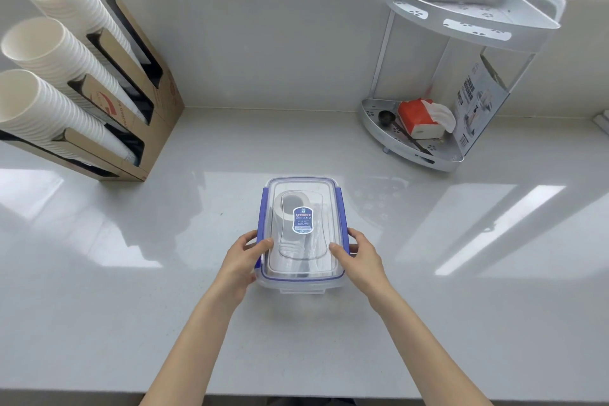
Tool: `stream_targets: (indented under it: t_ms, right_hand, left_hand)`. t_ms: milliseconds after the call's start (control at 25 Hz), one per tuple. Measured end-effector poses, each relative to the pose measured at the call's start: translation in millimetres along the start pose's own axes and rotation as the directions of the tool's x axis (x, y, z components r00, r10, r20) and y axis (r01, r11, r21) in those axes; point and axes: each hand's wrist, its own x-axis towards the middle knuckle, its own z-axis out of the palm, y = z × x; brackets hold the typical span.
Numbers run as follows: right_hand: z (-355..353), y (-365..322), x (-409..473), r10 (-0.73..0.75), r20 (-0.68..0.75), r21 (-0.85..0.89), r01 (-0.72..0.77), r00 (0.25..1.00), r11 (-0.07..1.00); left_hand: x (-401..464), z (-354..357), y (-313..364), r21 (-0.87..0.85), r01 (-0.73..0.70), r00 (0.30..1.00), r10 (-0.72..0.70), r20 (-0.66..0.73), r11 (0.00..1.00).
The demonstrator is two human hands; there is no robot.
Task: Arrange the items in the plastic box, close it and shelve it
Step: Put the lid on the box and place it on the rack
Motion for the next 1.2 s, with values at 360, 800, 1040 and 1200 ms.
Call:
stream_targets:
  t_ms: [360,800,1040,1200]
  right_hand:
    - [-49,-38,13,-0.121,-0.179,0.103,0.141,0.976,0.985]
    - [-169,-137,29,-0.435,-0.311,0.036,0.468,0.845,0.883]
    - [-233,-193,36,-0.531,-0.299,0.013,0.559,0.793,0.829]
    - [-276,-226,50,-0.594,-0.318,-0.067,0.608,0.739,0.791]
  left_hand:
    - [-1,37,50,-0.081,-0.099,0.991,0.106,0.086,0.992]
    - [-19,117,161,-0.137,-0.362,0.892,0.386,0.237,0.922]
    - [-37,157,226,-0.174,-0.459,0.808,0.491,0.325,0.871]
    - [-47,189,267,-0.211,-0.487,0.771,0.531,0.352,0.847]
